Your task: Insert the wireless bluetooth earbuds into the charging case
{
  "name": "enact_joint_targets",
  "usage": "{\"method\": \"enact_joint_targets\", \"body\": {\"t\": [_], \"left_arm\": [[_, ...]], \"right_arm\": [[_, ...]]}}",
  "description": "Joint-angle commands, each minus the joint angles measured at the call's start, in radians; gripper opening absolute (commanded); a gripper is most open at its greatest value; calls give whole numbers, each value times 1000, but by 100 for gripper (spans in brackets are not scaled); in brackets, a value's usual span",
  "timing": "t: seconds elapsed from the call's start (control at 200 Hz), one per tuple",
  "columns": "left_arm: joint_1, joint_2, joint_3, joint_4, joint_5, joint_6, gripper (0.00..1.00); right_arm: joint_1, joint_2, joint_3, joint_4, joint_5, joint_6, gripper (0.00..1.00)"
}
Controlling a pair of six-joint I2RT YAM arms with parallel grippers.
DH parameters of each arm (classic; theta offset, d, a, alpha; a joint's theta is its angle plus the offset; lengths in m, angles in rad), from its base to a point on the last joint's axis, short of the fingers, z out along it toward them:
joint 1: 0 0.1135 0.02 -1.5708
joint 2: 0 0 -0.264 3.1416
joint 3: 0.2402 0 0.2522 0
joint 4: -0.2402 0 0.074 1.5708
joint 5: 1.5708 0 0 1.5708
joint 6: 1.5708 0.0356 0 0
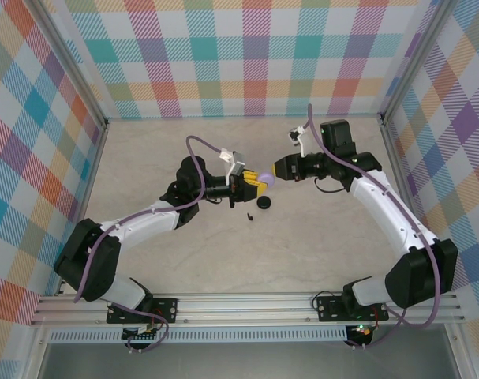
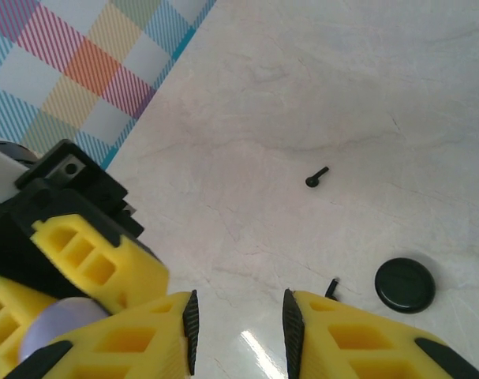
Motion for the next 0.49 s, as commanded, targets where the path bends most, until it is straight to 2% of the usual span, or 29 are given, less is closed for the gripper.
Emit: {"method": "enact_joint_targets", "body": {"t": [0.0, 0.12, 0.31, 0.49], "left_arm": [[-15, 13, 24, -14, -28, -4, 0], [-15, 16, 26, -35, -64, -4, 0], [-13, 51, 75, -172, -188, -4, 0], [-6, 121, 134, -280, -317, -70, 0]], "right_arm": [[0, -41, -20, 33, -50, -31, 37], [1, -40, -12, -1, 31, -30, 37], [0, -42, 13, -91, 294, -10, 39], [0, -71, -8, -116, 365, -10, 40]]}}
